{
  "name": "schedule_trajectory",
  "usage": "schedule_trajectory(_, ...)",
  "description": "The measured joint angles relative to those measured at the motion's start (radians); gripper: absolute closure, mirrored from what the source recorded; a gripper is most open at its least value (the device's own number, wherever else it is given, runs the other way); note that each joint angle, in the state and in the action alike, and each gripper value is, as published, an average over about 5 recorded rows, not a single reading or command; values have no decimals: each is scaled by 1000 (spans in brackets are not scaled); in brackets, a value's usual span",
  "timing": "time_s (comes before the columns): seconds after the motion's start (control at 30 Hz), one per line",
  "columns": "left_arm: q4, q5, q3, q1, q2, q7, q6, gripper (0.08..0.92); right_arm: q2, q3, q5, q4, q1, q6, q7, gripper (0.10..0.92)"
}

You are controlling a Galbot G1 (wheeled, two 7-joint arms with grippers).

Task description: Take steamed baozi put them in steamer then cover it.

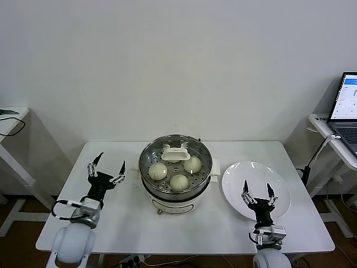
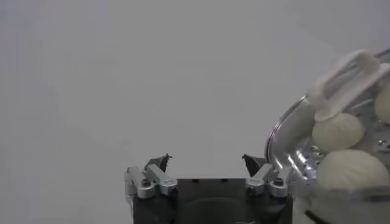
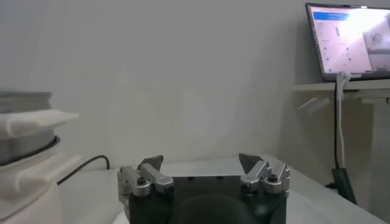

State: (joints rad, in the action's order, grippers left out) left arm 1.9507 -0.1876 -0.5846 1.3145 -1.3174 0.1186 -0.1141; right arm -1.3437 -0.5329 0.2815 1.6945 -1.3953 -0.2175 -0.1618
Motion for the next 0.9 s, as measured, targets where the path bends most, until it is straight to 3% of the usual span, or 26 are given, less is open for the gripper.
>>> schedule_trajectory(0.33,-130,161,-67,24,1,39,156,177,1,4,3,19,-12,15,7,203)
schedule_trajectory(0.9,-188,225,-80,61,11,57,272,177,4,8,-14,32,-29,23,3,203)
